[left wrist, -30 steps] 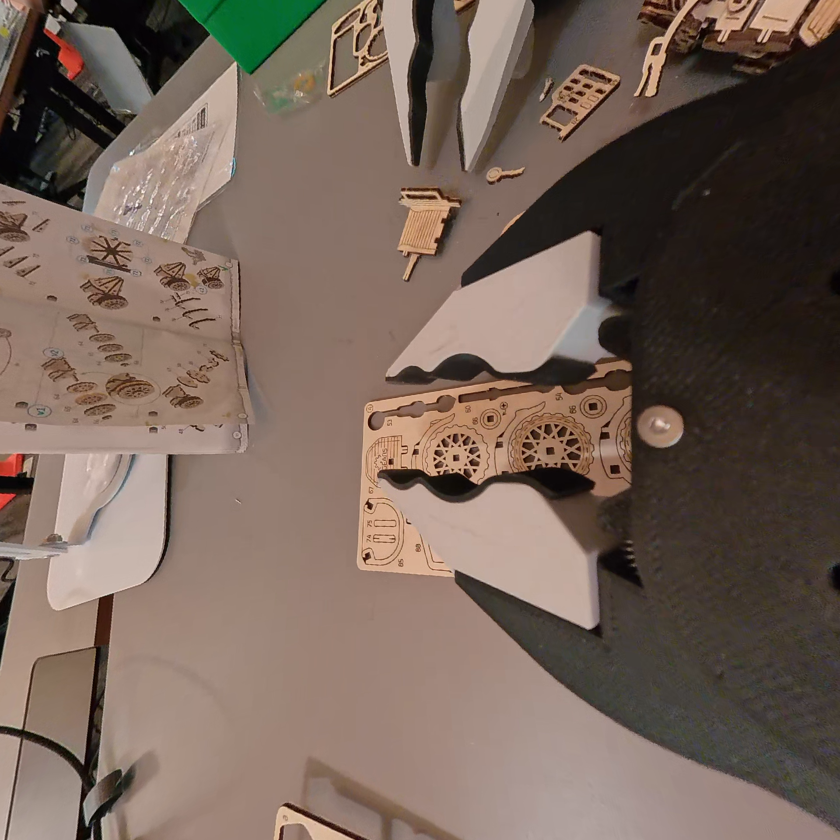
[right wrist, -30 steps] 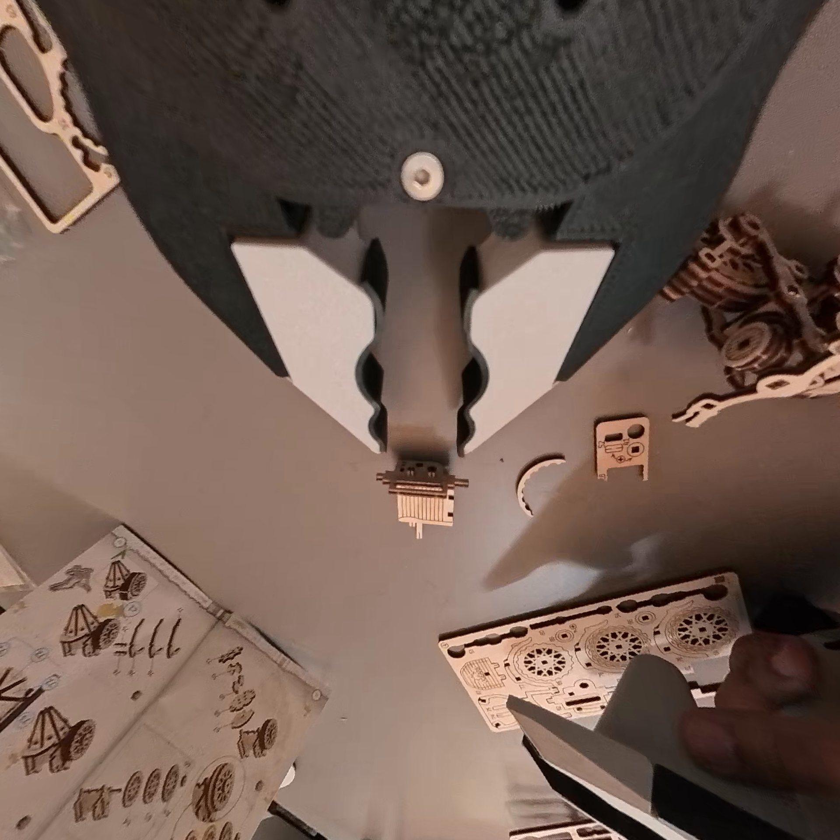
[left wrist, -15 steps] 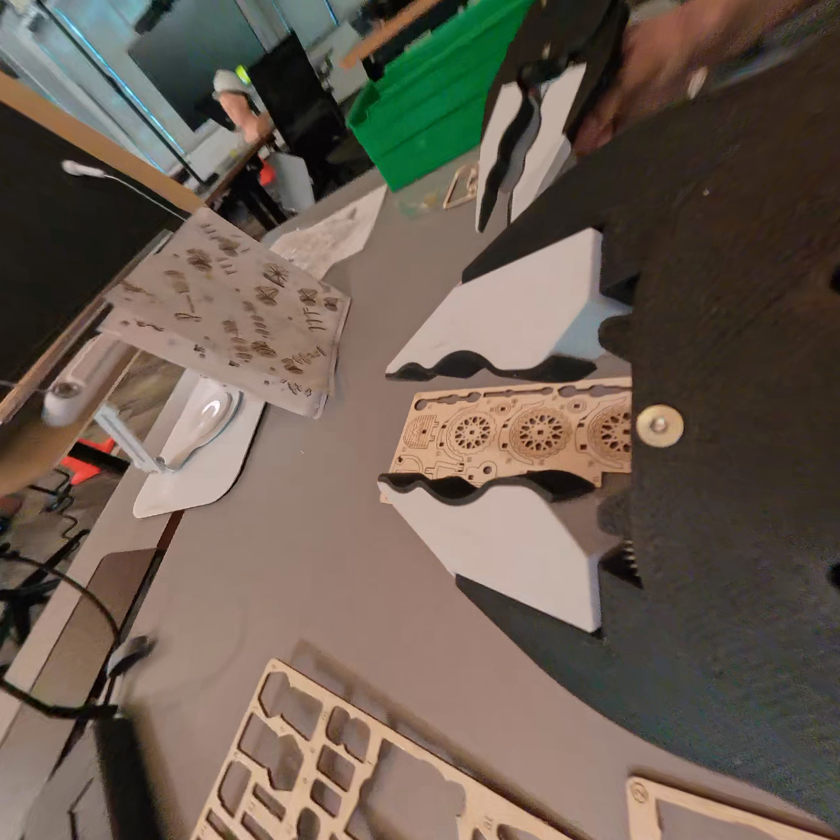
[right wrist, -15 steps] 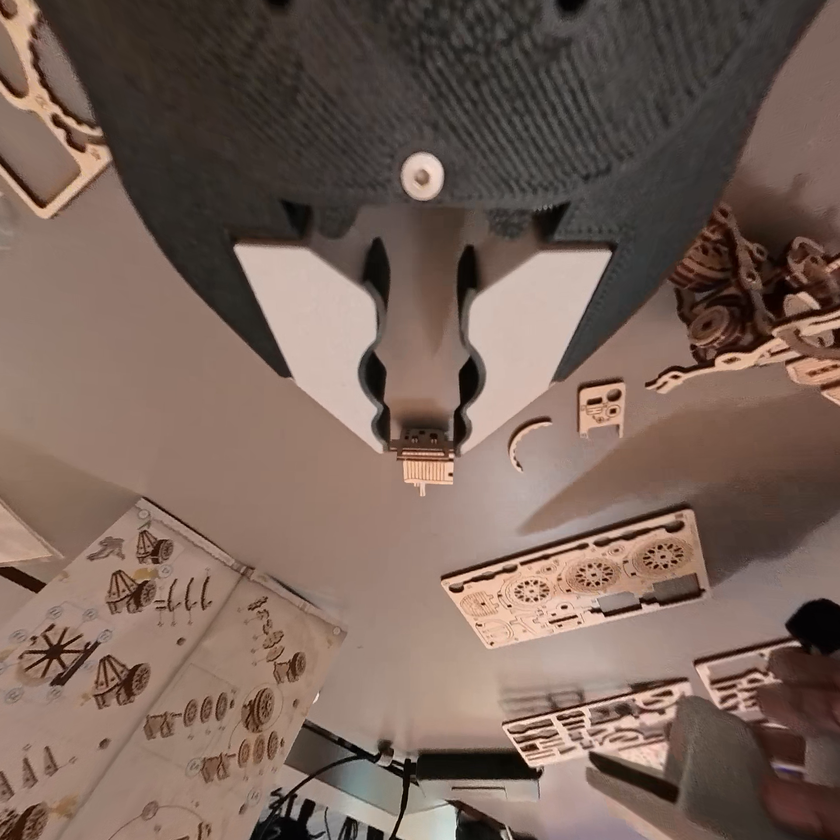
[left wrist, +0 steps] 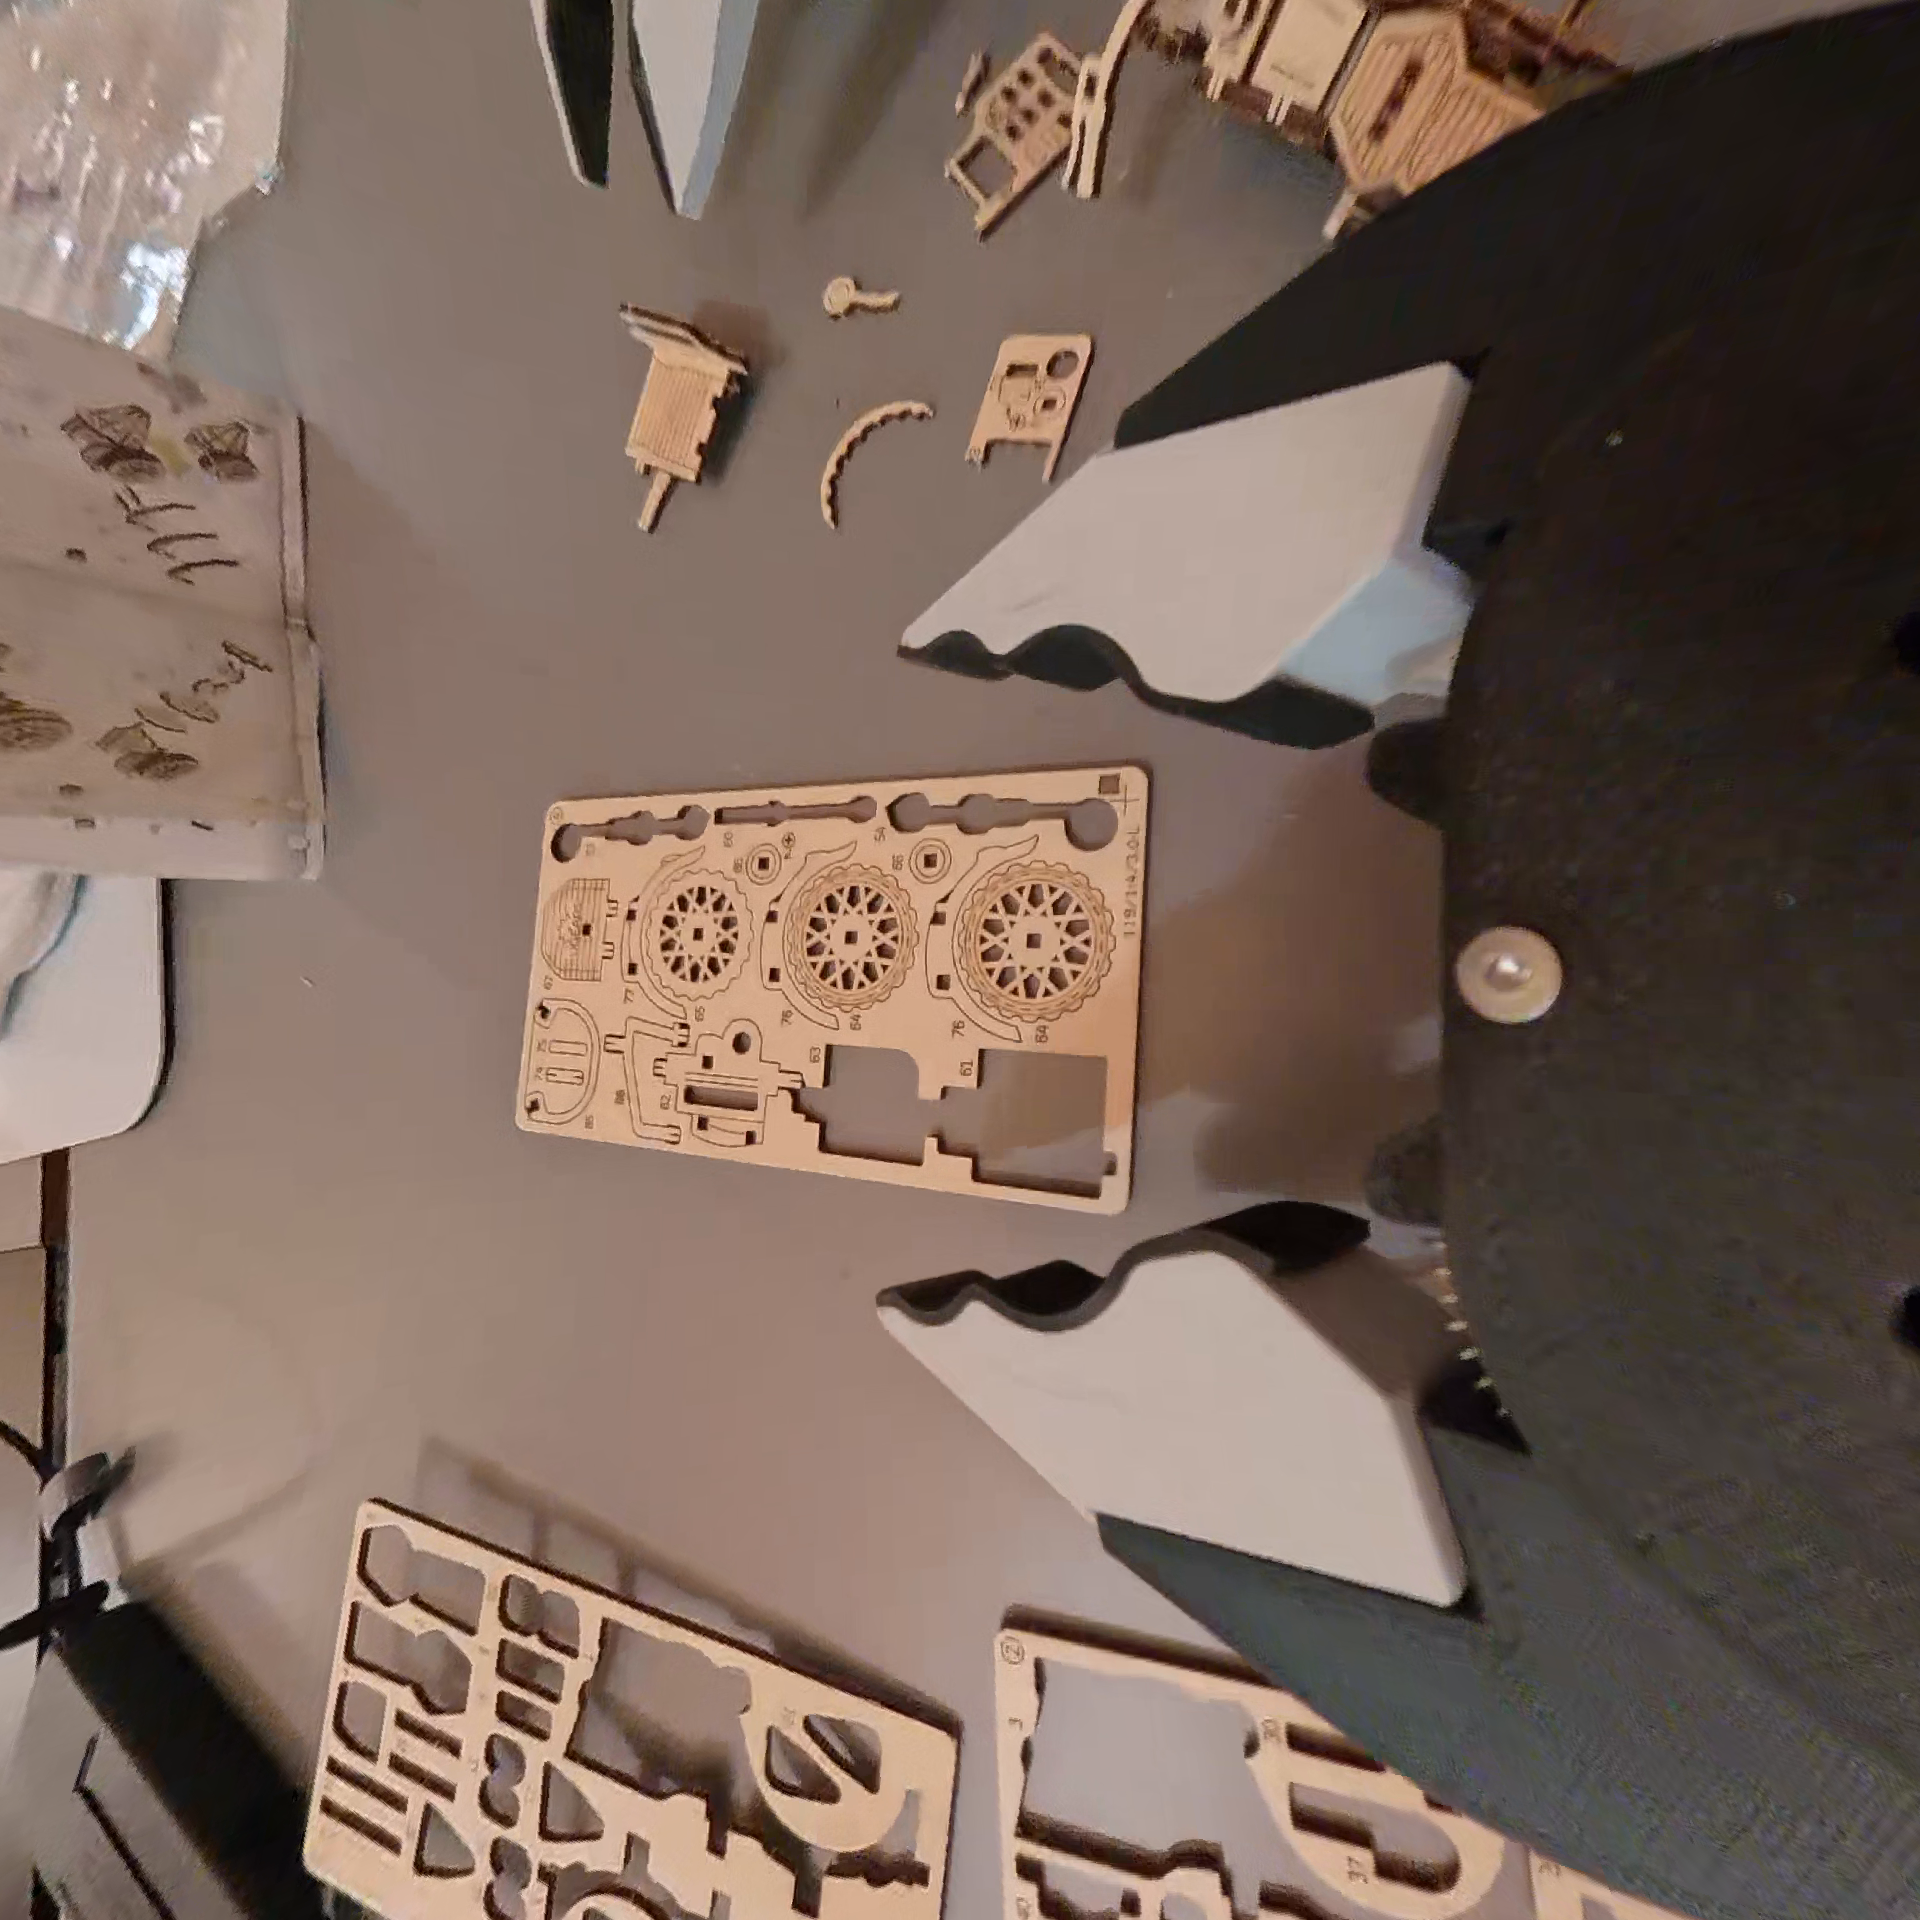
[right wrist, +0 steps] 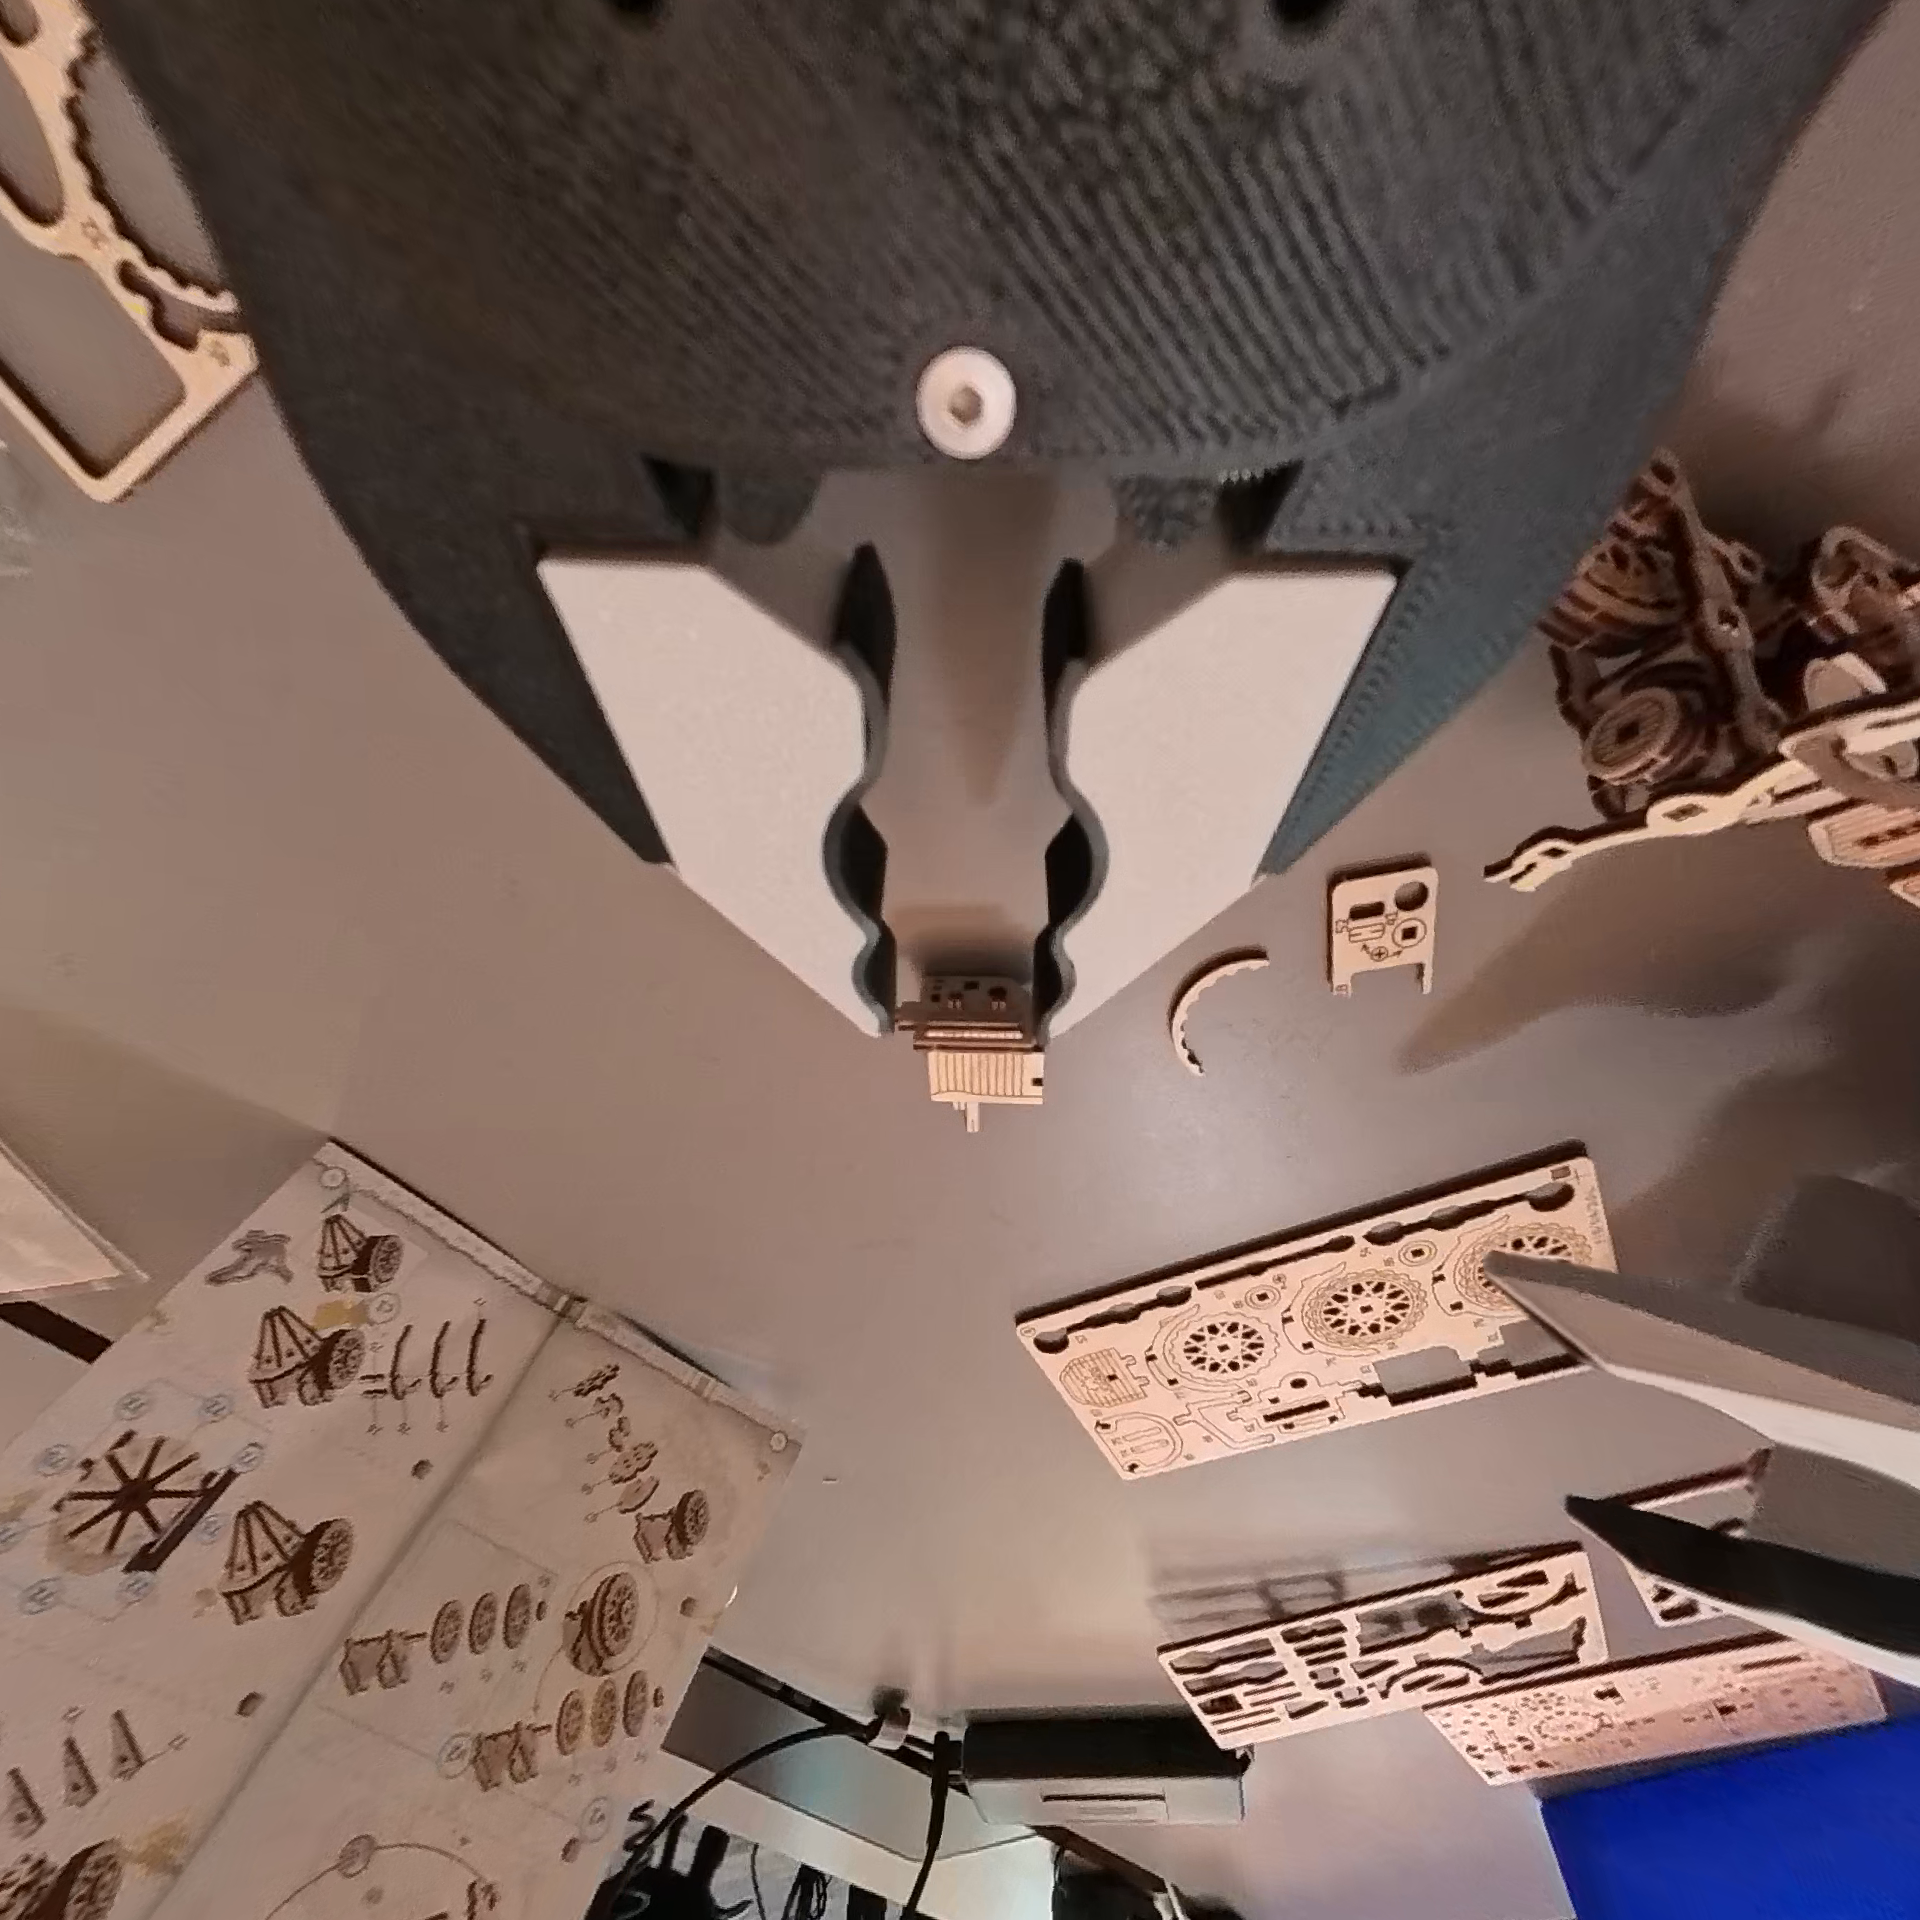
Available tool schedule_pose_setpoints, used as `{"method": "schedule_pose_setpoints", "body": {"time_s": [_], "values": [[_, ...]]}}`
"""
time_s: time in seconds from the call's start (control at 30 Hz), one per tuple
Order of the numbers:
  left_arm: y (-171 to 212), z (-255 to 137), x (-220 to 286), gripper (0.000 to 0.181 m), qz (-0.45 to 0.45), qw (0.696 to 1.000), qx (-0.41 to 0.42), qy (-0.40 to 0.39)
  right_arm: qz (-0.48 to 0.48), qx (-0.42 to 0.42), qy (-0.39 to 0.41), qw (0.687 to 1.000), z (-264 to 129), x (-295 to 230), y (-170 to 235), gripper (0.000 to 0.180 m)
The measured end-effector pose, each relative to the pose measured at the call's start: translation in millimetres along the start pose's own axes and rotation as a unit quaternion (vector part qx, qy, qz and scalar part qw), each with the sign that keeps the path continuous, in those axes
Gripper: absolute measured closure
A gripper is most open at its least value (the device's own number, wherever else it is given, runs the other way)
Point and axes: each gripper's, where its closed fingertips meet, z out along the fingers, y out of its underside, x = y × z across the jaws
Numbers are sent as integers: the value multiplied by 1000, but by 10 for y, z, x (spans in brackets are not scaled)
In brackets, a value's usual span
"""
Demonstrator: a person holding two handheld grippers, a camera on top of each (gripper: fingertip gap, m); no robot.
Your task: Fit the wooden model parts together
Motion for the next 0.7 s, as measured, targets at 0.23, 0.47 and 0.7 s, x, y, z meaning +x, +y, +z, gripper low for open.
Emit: {"method": "schedule_pose_setpoints", "body": {"time_s": [0.23,0.47,0.7], "values": [[119,63,9,59,9,999,-31,0,-5,-6,-4,1000,14,-23,15,154],[195,110,4,57,-1,998,-59,2,-15,-14,-10,1000,32,-60,35,154],[245,135,-13,72,-14,997,-77,4,-19,-17,-11,1000,41,-75,44,154]]}}
